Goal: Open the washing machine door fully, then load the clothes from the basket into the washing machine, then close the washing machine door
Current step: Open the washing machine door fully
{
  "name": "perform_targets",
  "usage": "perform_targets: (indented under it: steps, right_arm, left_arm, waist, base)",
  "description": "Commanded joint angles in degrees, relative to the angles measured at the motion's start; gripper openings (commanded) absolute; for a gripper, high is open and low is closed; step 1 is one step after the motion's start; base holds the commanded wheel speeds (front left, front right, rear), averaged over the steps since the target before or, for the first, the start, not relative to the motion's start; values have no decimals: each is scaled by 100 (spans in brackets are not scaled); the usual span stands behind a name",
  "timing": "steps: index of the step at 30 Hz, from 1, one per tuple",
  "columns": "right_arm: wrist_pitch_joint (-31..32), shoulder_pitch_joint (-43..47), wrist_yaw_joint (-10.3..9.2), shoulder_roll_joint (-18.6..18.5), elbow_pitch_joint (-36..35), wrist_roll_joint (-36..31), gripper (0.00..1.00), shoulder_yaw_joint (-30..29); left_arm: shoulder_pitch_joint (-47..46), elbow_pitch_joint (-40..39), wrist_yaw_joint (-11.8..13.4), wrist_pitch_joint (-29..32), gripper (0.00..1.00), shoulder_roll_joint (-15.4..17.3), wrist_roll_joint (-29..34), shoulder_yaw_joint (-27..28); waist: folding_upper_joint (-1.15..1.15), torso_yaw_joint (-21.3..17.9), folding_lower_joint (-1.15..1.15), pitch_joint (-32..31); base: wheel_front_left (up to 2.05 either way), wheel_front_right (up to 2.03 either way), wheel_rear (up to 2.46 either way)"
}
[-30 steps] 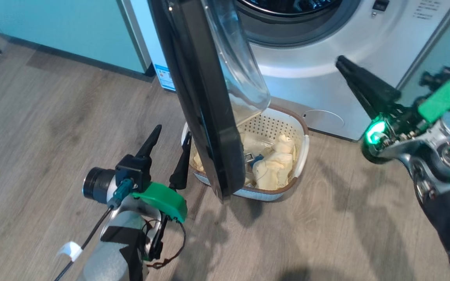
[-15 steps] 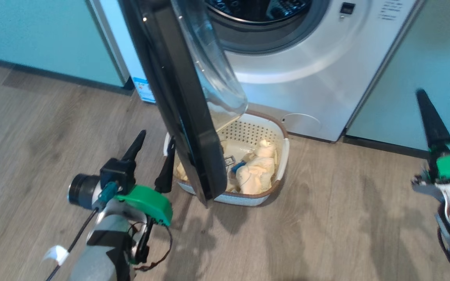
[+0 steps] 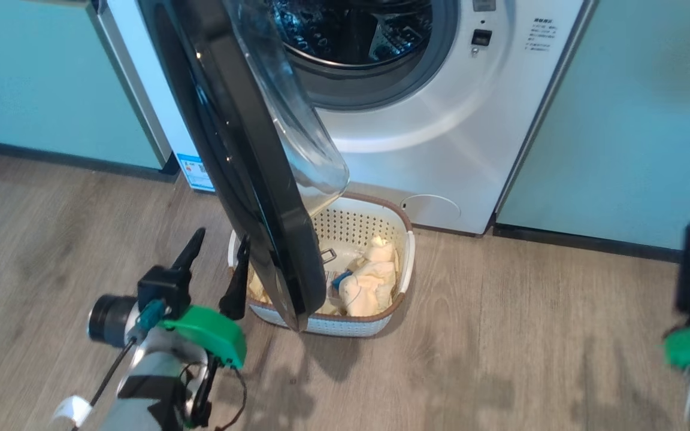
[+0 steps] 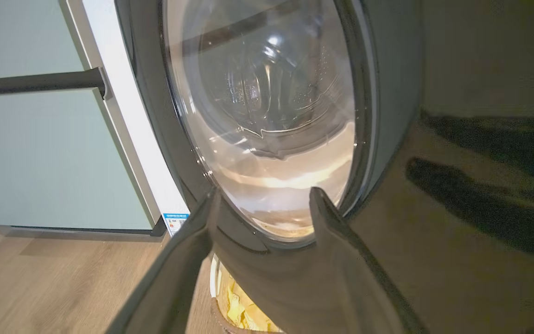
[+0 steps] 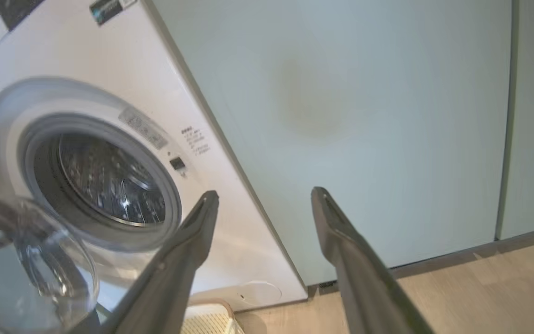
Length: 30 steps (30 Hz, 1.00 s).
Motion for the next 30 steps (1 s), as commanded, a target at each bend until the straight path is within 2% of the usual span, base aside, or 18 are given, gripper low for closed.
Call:
perform_targets:
  steps: [1, 2, 3, 4, 15, 21, 30]
  right_arm:
    - [-52, 194, 5, 115, -357, -529, 100, -68]
    - [-52, 348, 5, 278, -486, -731, 100, -191]
    - [-52, 614, 5, 465, -786, -1263, 100, -382]
    - [-52, 737, 5, 563, -898, -1425, 100, -456]
    - [-53, 1639, 5, 904, -1851, -2874, 100, -609]
    - [-53, 1892, 5, 956, -2077, -3158, 100, -596]
    - [-53, 1985, 5, 961, -2116, -3048, 100, -604]
  left_arm:
    - [-118, -147, -20, -36, 100, 160, -23, 217]
    - [-107, -139, -21, -36, 100, 169, -27, 228]
    - [-90, -131, -21, -36, 100, 177, -36, 248]
    - [-82, -128, -18, -36, 100, 182, -41, 260]
    - [35, -116, 4, -36, 100, 210, -97, 352]
    - [103, -139, 22, -36, 100, 242, -113, 399]
    - [139, -141, 42, -36, 100, 251, -118, 411]
  waist:
    - [0, -35, 1, -43]
    - [0, -52, 1, -53]
    - [0, -83, 1, -64]
    - [0, -103, 1, -70]
    - [0, -229, 1, -133]
    - [0, -302, 1, -150]
    - [0, -357, 1, -156]
  base:
    - [0, 0, 0]
    - [0, 0, 0]
    - [0, 0, 0]
    - [0, 0, 0]
    - [0, 0, 0]
    - [0, 0, 0]
    - [0, 0, 0]
